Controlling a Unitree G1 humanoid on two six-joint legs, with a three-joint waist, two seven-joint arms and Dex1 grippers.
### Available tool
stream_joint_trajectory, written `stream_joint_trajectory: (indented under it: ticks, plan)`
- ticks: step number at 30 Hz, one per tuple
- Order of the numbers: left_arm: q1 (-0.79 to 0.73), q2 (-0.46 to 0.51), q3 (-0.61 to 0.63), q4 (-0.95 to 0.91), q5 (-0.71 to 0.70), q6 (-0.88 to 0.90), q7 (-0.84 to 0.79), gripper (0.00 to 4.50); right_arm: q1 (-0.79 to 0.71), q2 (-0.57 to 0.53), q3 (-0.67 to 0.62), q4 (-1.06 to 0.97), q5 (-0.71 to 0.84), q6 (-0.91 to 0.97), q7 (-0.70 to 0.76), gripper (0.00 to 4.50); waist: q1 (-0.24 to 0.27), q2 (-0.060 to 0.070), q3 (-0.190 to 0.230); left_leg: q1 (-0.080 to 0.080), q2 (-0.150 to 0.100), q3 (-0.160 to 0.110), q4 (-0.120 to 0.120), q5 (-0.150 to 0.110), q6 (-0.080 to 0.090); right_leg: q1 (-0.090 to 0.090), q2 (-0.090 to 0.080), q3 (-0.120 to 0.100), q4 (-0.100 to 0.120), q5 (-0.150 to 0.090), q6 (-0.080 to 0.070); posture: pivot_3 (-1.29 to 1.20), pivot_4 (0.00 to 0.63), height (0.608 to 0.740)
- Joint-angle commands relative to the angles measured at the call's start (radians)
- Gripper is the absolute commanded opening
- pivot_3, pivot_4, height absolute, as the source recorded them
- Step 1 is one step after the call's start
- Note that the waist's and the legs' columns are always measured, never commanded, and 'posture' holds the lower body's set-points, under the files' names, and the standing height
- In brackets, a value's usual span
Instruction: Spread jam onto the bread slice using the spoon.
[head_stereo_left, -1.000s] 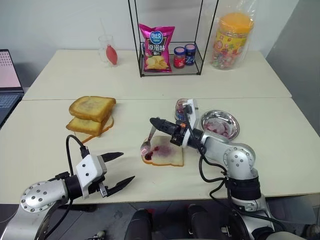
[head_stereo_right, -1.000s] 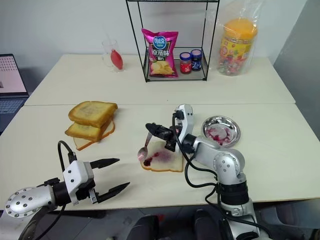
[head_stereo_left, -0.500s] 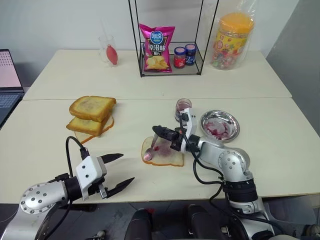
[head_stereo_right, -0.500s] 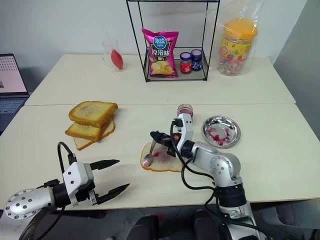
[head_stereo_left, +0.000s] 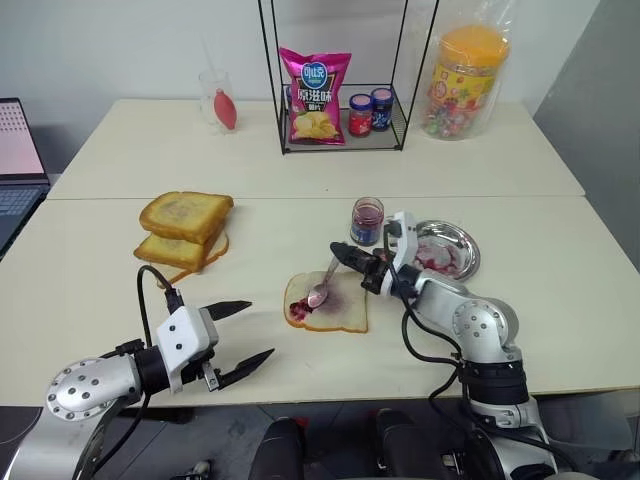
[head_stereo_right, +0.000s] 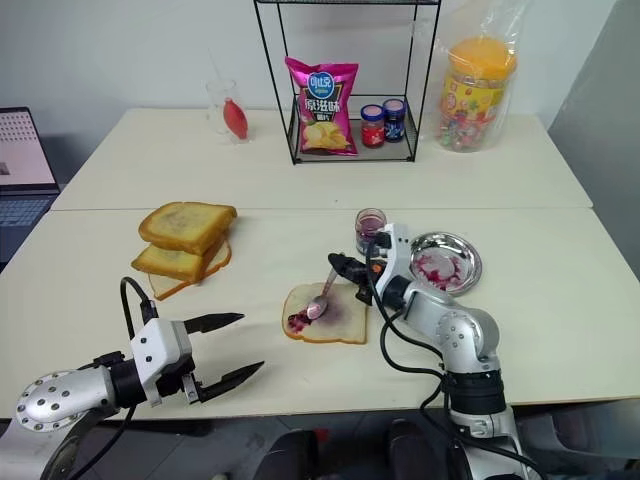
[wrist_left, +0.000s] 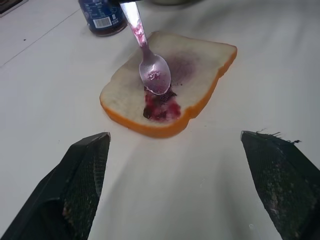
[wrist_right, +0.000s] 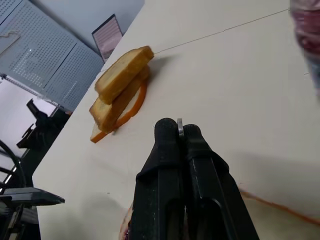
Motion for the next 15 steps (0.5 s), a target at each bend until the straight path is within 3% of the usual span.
stream_joint_trajectory:
  ticks: [1,4,8,15]
  plan:
    - [-0.017,-0.004,-0.008,-0.014,0.004,-0.009,0.010,4.37,0.011,-0.027,-0.030,-0.061,0.016,0.020,-0.017,0.01,0.000,0.000,0.000,0.000,0.000,0.000,0.000,0.000,0.000,0.000,0.000,0.000,0.000,0.000,0.000,0.00,0.150,0.740]
    - [-0.047,-0.020,-0.030,-0.001,0.015,-0.007,0.031,4.37,-0.017,-0.027,-0.085,-0.146,0.107,0.075,-0.056,0.01,0.002,0.000,0.000,0.000,0.000,0.000,0.000,0.000,0.000,0.000,0.000,0.000,0.000,0.000,0.000,0.00,0.150,0.740]
    - [-0.058,-0.024,-0.035,0.010,0.021,-0.008,0.034,4.37,-0.044,0.052,-0.083,-0.169,0.182,0.110,-0.111,0.01,-0.005,0.000,0.000,0.000,0.000,0.000,0.000,0.000,0.000,0.000,0.000,0.000,0.000,0.000,0.000,0.00,0.150,0.740]
    - [-0.066,-0.017,-0.031,0.033,0.024,-0.011,0.029,4.37,-0.043,0.121,0.026,-0.047,0.076,0.023,-0.093,0.01,-0.010,0.000,0.000,0.000,0.001,0.000,-0.002,0.000,0.000,-0.001,0.001,0.000,0.000,0.000,-0.001,0.00,0.150,0.740]
